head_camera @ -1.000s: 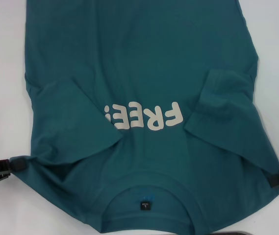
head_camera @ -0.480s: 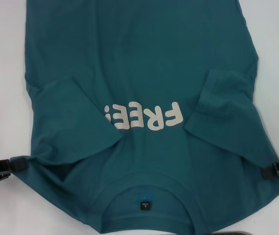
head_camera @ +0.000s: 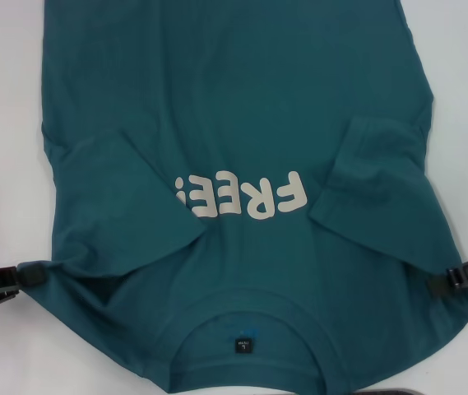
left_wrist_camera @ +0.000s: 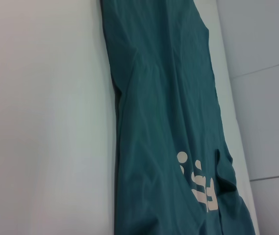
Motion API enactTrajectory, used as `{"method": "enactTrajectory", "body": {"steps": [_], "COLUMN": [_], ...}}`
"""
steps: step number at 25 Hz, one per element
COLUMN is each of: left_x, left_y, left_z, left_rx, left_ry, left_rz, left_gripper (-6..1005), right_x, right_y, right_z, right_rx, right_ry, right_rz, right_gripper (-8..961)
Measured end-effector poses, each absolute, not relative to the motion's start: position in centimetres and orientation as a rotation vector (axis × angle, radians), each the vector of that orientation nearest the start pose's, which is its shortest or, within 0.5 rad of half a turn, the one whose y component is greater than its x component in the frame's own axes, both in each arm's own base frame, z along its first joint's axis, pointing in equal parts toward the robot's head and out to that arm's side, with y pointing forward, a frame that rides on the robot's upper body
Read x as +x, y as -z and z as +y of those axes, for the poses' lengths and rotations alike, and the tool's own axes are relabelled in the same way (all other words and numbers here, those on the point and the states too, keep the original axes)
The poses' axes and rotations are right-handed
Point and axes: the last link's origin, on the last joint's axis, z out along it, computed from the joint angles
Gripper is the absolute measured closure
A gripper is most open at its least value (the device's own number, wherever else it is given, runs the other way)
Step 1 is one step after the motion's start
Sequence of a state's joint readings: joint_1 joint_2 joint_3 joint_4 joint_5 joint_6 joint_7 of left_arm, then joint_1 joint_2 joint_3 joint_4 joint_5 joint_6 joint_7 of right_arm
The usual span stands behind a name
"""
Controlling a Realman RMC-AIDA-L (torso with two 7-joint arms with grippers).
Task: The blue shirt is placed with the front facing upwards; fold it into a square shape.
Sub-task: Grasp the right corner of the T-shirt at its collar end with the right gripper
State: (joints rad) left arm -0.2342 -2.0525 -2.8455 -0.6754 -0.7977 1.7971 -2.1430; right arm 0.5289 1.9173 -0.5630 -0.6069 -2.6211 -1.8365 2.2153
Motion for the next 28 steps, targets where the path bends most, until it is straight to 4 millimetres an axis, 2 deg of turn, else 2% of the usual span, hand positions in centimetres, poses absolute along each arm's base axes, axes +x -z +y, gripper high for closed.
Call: {"method": "enactTrajectory", "body": {"steps": [10,16,21,28], "left_x": [-36.8,-36.8,-36.7,-36.7], "left_y": [-3.3,-3.4,-3.4,-3.3], "left_z": [19.7,19.8,20.0,20.0], "left_rx": [2.157,2.158,2.166,2.165], "left_ry": [-0.839,-0.841,-0.836,-0.834], "left_rz": [2.251,2.251,2.241,2.239], "left_gripper": [961,962,962,962], "right_x": [33.6,33.6,33.5,33.6], "right_y": [-5.8,-5.7,-5.3,-5.4], "right_z": [27.3,27.0,26.9,27.0], "right_rx": [-2.506,-2.52,-2.538,-2.529], "right_ry": [-0.057,-0.043,-0.022,-0.013], "right_rz": [1.965,1.966,1.965,1.965], "right_gripper": [102,280,531,744]}}
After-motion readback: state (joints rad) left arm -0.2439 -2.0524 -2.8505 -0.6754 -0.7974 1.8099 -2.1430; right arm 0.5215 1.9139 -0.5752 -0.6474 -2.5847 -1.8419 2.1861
